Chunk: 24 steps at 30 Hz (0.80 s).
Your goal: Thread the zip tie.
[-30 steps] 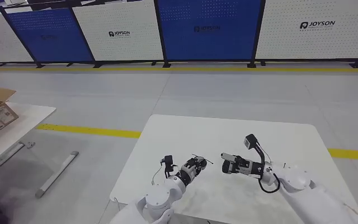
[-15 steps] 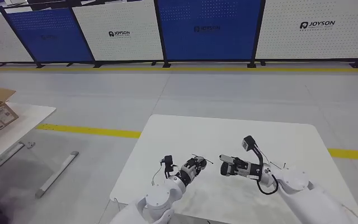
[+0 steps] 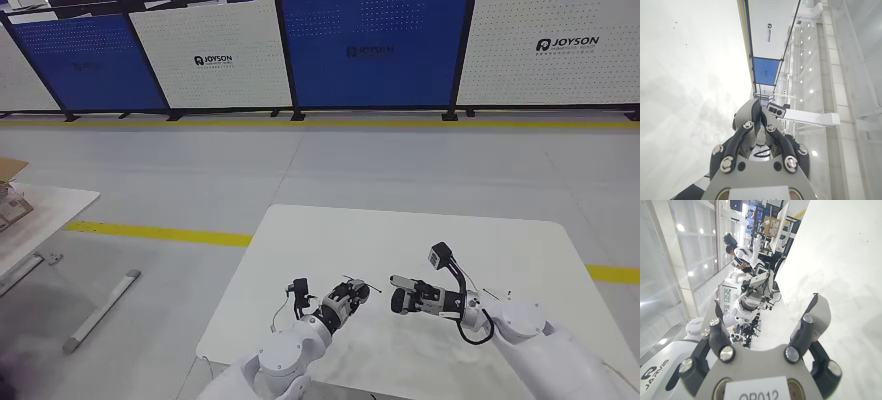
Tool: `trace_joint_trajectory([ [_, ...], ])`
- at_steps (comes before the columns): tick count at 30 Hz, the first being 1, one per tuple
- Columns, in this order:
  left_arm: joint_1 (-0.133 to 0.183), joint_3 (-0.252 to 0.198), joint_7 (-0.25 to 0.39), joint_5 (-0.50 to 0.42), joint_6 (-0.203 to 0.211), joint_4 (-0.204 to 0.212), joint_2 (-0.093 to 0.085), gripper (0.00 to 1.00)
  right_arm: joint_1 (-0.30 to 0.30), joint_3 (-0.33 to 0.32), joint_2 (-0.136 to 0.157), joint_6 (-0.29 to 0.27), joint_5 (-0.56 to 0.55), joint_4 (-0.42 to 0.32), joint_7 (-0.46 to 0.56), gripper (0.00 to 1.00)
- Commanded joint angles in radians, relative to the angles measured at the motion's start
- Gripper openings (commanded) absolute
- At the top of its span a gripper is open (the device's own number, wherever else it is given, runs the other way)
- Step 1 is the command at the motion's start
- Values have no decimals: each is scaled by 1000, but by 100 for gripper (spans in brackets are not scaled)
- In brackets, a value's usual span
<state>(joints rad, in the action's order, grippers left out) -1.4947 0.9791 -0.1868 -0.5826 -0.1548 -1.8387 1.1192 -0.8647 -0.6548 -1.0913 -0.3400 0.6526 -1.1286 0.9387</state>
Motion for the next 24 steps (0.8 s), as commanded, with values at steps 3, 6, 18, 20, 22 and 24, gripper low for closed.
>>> trace_joint_trajectory([
  [3,4,-15,4,5,0,6,7,0,-8,-1,-1,11,2,-11,-4,100],
  [6,6,-22,4,1,-1,6,11,0,-7,2,-9,25,-19,-16,-2,100],
  [18,5,-19,-14,-6,3,10,17,0,6,19,-30,40,-39,-1,-32,100],
  [20,5,-18,-8,-5,8,14,18,0,-6,13,-30,44,-38,-12,-39,100],
  [22,2,-16,-4,-4,9,13,20,0,-18,-2,-28,40,-42,-17,-41,100],
  [24,-1,-13,-2,-4,9,11,21,0,-24,-11,-27,45,-49,-23,-35,100],
])
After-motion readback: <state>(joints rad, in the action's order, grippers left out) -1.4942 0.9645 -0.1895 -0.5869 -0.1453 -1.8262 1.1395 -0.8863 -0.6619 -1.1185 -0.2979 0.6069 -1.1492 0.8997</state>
